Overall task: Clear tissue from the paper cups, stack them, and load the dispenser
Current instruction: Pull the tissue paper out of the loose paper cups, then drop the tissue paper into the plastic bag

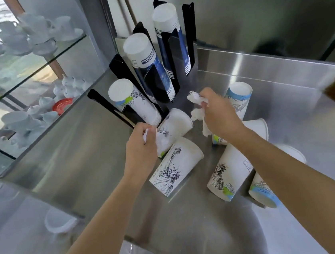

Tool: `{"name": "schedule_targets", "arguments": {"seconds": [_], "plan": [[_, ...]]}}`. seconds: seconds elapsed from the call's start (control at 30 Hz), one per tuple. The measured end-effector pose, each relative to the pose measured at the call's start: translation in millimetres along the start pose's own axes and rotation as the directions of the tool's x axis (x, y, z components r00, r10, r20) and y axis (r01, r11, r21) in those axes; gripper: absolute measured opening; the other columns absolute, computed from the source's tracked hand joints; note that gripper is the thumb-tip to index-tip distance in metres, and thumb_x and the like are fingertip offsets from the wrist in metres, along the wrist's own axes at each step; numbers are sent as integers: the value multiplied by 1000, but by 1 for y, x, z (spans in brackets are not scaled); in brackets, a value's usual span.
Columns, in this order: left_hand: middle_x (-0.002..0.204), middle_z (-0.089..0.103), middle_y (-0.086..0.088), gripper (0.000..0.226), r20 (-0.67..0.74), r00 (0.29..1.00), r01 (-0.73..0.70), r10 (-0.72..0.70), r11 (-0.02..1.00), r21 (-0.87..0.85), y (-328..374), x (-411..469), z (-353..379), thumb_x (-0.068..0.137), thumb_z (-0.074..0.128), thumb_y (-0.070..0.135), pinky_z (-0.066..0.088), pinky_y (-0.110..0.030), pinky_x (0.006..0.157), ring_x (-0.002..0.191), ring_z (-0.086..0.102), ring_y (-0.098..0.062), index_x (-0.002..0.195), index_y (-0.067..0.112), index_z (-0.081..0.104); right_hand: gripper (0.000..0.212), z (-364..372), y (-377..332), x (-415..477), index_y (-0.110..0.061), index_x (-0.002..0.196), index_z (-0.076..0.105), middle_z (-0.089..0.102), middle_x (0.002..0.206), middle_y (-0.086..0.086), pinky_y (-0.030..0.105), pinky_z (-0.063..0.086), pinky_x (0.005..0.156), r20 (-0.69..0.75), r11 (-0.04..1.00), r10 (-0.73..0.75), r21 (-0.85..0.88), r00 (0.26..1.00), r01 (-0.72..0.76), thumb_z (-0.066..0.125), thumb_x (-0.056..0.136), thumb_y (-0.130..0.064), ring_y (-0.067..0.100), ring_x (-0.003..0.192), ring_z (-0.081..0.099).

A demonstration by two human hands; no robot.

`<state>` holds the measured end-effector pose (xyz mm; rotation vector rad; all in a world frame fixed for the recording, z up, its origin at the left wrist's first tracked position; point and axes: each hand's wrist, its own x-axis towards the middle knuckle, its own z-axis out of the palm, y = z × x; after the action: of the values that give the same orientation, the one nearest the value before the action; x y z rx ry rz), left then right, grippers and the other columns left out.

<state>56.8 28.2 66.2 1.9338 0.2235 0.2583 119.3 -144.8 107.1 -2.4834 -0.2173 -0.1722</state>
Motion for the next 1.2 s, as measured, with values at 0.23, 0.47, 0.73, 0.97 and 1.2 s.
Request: {"name": "schedule_targets", "arguments": {"seconds": [0.23,0.47,0.73,0.97,1.2], "plan": [[62,52,-9,37,-278,940,143,-200,967,-210,-20,-55,-46,86,64,27,39,-23,49,64,59,-19,60,19,38,51,25,-74,-49,-14,51,28,28,46,-3,28,28,50,35,945,-185,280,982,168,48,92,-37,11,45,34],[60,49,0,28,-541,720,291,-434,897,-332,-84,-122,-123,79,66,19,46,-42,62,54,51,-21,64,24,44,24,87,-135,-120,-6,75,49,54,69,2,35,37,67,218,873,-330,440,919,209,45,94,-20,22,72,50],[82,43,-3,19,-546,568,493,-616,785,-375,-181,-201,-177,81,41,-2,40,-34,66,77,44,-23,91,14,37,19,208,-170,-206,-26,85,39,46,91,4,33,43,76,399,802,-352,595,847,53,34,76,-10,18,78,47],[103,43,-2,26,-650,563,517,-511,831,-205,-303,-205,-187,83,63,12,43,-26,81,92,48,-20,103,14,47,14,358,-118,-247,-9,100,46,33,97,-19,-2,31,80,348,834,-362,535,865,135,39,89,-4,-14,87,40],[89,47,7,14,-707,600,406,-374,904,-133,-476,-189,-131,92,50,10,37,-7,71,80,47,4,98,17,39,10,531,-16,-269,-11,94,52,40,104,1,-1,36,81,317,847,-374,499,872,182,43,94,-6,-15,93,43]]}}
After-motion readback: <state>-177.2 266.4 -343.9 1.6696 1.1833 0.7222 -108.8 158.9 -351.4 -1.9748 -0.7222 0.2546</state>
